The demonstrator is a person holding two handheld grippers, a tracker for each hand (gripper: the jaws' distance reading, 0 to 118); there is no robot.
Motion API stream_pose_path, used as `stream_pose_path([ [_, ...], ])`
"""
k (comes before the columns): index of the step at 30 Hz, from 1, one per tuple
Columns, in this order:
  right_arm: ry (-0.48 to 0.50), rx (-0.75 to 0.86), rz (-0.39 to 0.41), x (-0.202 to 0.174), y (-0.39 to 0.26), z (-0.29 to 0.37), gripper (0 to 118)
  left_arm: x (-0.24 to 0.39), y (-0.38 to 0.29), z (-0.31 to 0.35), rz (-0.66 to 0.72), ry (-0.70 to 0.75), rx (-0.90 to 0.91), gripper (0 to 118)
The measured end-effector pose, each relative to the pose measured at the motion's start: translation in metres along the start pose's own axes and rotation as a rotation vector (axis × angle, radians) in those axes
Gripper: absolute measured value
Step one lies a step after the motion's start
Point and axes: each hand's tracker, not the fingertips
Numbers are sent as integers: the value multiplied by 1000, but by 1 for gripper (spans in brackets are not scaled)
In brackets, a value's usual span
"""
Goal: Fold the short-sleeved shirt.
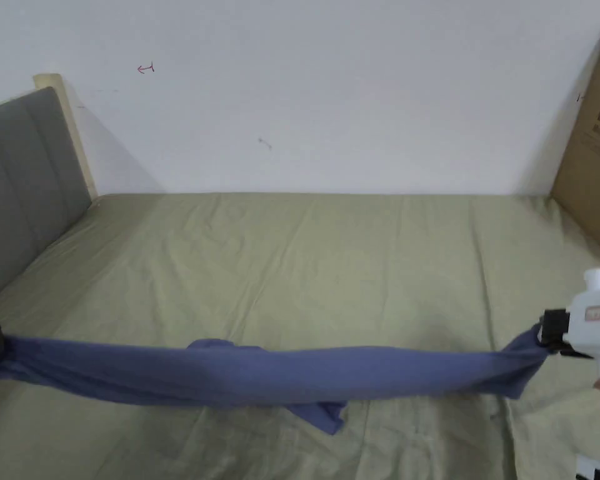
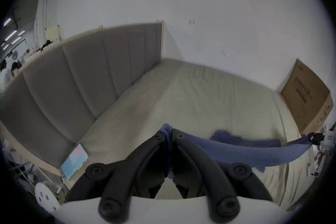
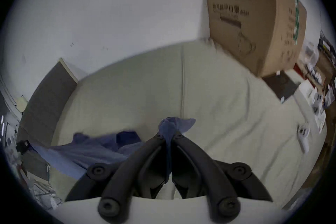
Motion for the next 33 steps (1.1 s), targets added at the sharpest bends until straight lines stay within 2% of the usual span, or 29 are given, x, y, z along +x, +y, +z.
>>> stream_pose_path([
  [3,-10,-55,-26,16,-44,-2,2,-11,-42,1,-37,-15,-74,5],
  [5,-27,-82,-15,24,-70,1,2,-16,-66,8,-46,-33,-108,5],
  [13,-62,-122,-38,55,-155,44,2,-42,-149,46,-82,-30,-190,5],
  [16,-66,-141,-103,68,-174,52,2,-46,-173,55,-130,-32,-225,5],
  [19,-44,-103,-119,77,-190,47,2,-47,-184,58,-122,-44,-219,9],
  [20,-42,-94,-119,76,-193,47,3,-45,-185,59,-122,-40,-209,22],
  [21,-46,-84,-115,74,-194,49,10,-44,-185,60,-126,-31,-203,36],
  [22,-73,-76,-104,71,-193,51,14,-43,-182,61,-138,-18,-206,44],
  [23,-96,-75,-89,67,-193,55,14,-42,-179,62,-142,-19,-206,44],
  [24,-101,-82,-77,66,-192,58,44,-41,-176,64,-148,-25,-204,82],
  [25,-98,-82,-73,67,-191,61,74,-37,-174,70,-151,-32,-192,100],
  [26,-97,-61,-69,67,-191,67,95,-34,-170,75,-151,-41,-165,109],
  [27,-85,-35,-67,67,-190,74,98,-30,-166,80,-152,-47,-150,107],
  [31,-26,-1,-64,67,-187,93,96,-5,-157,98,-148,-123,-111,104],
  [32,-16,6,-61,67,-188,97,91,2,-157,103,-142,-157,-99,94],
  [33,-16,12,-59,66,-189,100,76,12,-161,107,-142,-170,-90,61],
])
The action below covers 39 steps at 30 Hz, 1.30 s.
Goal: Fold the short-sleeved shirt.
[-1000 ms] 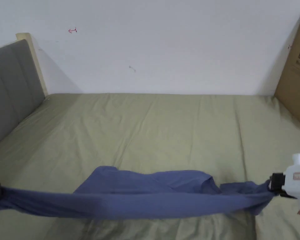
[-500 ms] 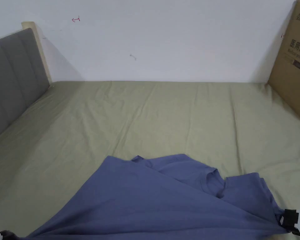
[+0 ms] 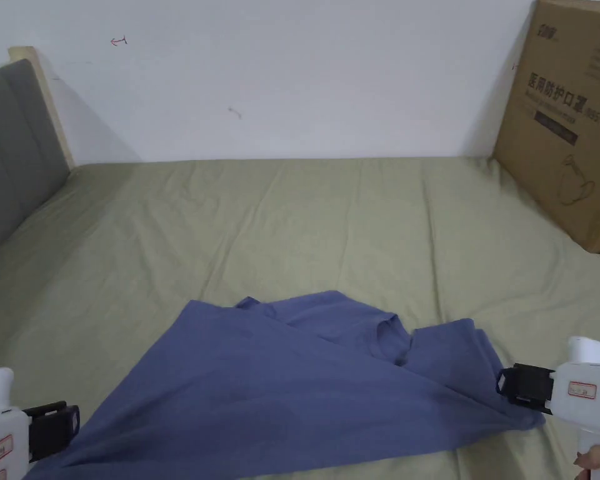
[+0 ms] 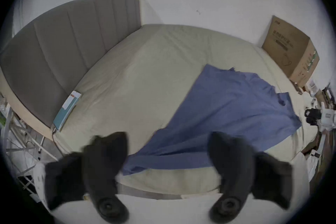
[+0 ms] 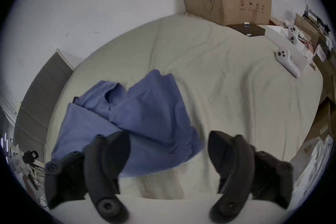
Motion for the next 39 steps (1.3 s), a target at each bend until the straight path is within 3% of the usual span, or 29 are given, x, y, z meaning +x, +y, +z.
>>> stream_pose_path([
  [1,-3,9,6,-1,-4,2,56,10,-2,-2,-6,-6,-9,27],
  [2,-14,19,12,-3,-9,5,26,19,-5,-4,-18,-11,-17,0],
  [3,-59,40,18,-4,-17,6,2,29,-9,-5,-27,-10,-12,0],
  [11,-45,1,-26,13,-34,-6,0,87,-23,-31,-119,-98,-74,0],
  [12,-4,-10,-61,17,-30,-10,20,94,-21,-34,-128,-102,-78,0],
  [14,35,-15,-90,20,-22,-15,96,103,-18,-39,-143,-112,-82,0],
  [15,35,-29,-83,21,-17,-21,106,107,-16,-42,-143,-118,-85,0],
  [21,8,-93,-59,21,3,-65,105,126,-5,-64,-149,-154,-112,0],
  [23,-10,-131,-49,22,2,-79,95,131,-3,-72,-177,-140,-130,0],
  [24,-20,-147,-45,20,-1,-84,70,133,-2,-75,-181,-143,-138,0],
  [25,-46,-154,-30,18,-5,-88,37,134,-1,-78,-182,-145,-147,0],
  [26,-53,-125,-32,17,-9,-87,15,134,-1,-79,-181,-146,-152,0],
  [29,-12,-87,-92,17,-5,-75,7,134,0,-82,-181,-141,-160,0],
  [39,10,-13,4,-10,24,-35,6,120,41,-105,-148,-110,-127,0],
])
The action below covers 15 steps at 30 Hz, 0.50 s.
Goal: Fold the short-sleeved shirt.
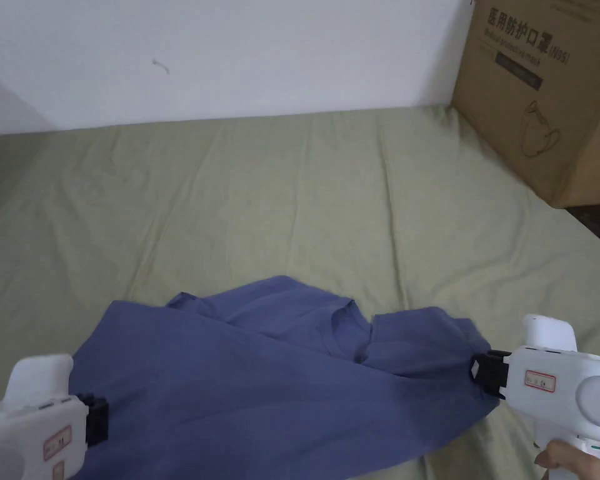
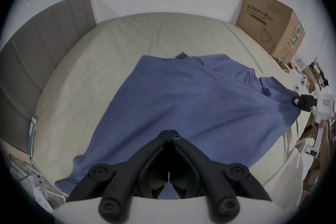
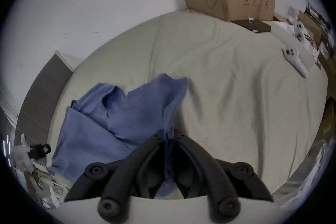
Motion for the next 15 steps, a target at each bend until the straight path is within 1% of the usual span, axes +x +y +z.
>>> stream_pose_path([
  [3,6,9,39,-6,8,-4,6,-9,26,-14,12,-3,36,0],
  [4,-3,7,51,-7,8,-8,6,-12,36,-21,15,-6,36,3],
  [5,-17,-2,58,-8,8,-12,6,-15,46,-29,18,-10,29,17],
  [6,-26,-12,50,-7,7,-15,6,-18,58,-40,16,-20,19,57],
  [7,-26,-20,43,-3,5,-19,6,-21,68,-50,12,-27,7,92],
  [8,-26,-24,39,-2,2,-20,6,-22,78,-63,7,-16,-17,112],
  [9,-31,-29,37,-1,0,-21,6,-24,88,-78,4,-4,-30,116],
  [11,-48,-41,31,3,-4,-23,6,-30,105,-96,25,-4,-6,116],
  [12,-45,-47,21,6,-5,-23,6,-34,116,-109,48,-6,-17,111],
  [13,-40,-53,6,8,-5,-25,6,-37,123,-121,70,-6,-21,109],
  [15,-29,-61,-19,12,-5,-26,6,-42,132,-146,82,-11,-13,109],
])
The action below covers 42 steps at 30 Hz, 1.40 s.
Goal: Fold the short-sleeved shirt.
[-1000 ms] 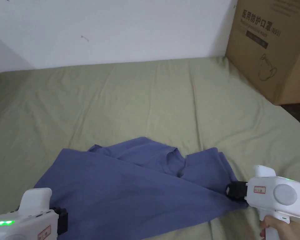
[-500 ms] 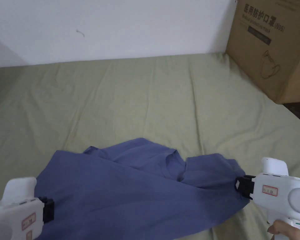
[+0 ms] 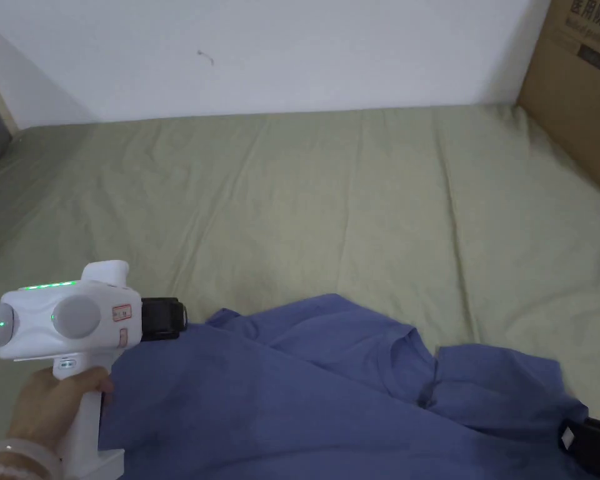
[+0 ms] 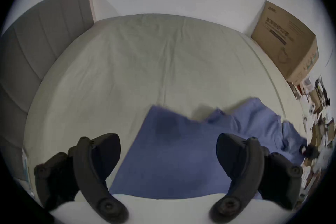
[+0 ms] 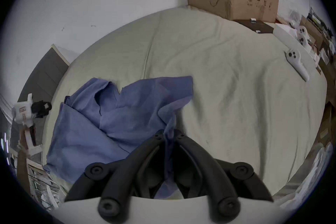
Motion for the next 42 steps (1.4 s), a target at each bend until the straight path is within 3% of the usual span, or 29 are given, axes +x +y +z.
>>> stream_pose_path([
  [4,-4,-9,6,-3,-1,-4,6,-3,4,-49,-15,13,-73,107],
  [7,-12,-24,24,-6,-1,-9,6,-2,-4,-74,-47,79,-124,84],
  [8,-13,-27,23,-5,-1,-9,6,-1,-5,-69,-26,38,-90,84],
  [10,-12,-32,9,-6,-1,-10,6,1,-4,-56,-68,80,-39,59],
  [11,-6,-33,-2,-6,-1,-10,6,1,-5,-53,-74,98,-20,37],
  [12,6,-32,-16,-6,-1,-10,6,-1,-5,-50,-71,95,-24,4],
  [14,32,-36,-42,-8,-1,-10,6,-5,-3,-45,-47,49,-55,4],
  [18,4,-13,1,-18,1,0,6,-5,2,-20,-43,57,-54,3],
  [22,26,23,-56,-24,16,12,6,-6,15,27,-56,58,1,4],
  [25,45,50,-50,-35,36,24,6,-3,28,73,-91,86,77,4],
  [32,111,197,-10,-80,113,66,6,-3,62,185,-141,187,263,4],
  [36,116,281,25,-113,165,100,6,-6,84,247,-84,193,379,4],
  [39,175,344,53,-134,201,128,6,-4,100,277,-106,219,411,4],
  [42,136,410,112,-156,237,154,6,1,114,300,-120,238,454,3],
])
